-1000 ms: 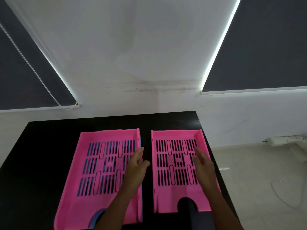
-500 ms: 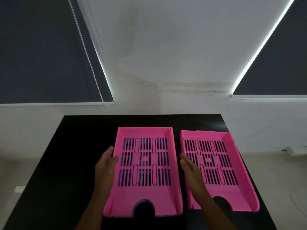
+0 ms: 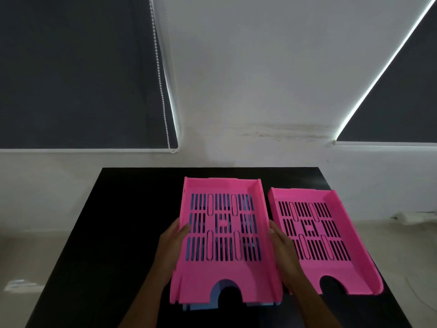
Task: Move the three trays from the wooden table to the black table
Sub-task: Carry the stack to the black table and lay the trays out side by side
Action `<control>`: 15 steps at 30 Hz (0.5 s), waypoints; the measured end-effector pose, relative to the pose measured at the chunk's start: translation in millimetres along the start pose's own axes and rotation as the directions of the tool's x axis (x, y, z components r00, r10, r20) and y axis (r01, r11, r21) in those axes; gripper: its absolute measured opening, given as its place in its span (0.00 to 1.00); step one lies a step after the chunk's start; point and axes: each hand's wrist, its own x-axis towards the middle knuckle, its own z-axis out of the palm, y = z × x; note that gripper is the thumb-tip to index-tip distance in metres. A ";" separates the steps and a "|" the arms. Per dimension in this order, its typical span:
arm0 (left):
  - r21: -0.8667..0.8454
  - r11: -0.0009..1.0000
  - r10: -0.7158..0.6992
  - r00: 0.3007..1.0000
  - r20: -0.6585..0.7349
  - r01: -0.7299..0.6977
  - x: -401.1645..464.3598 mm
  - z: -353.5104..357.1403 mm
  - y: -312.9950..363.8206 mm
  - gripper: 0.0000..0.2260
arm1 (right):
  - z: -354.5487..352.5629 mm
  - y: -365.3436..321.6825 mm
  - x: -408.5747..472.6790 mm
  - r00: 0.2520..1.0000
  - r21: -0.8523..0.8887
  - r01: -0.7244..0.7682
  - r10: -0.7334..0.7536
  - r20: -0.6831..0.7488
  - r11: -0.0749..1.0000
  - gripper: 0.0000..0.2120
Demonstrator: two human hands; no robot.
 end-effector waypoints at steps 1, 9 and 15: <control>0.005 1.000 0.008 1.000 0.005 -0.008 0.1 -7.8 1.9 0.14 | 7.0 -1.5 -2.4 1.000 0.019 0.002 -0.002 0.007 1.000 0.29; -0.014 1.000 0.026 0.997 -0.068 -0.027 -1.8 -108.3 17.0 0.13 | 97.2 -17.0 -13.1 0.981 0.065 0.015 -0.027 0.191 0.998 0.25; -0.002 0.998 0.062 0.978 -0.199 -0.063 -1.2 -185.0 24.5 0.09 | 168.2 -23.0 -17.9 0.919 -0.022 0.071 -0.056 0.389 0.997 0.18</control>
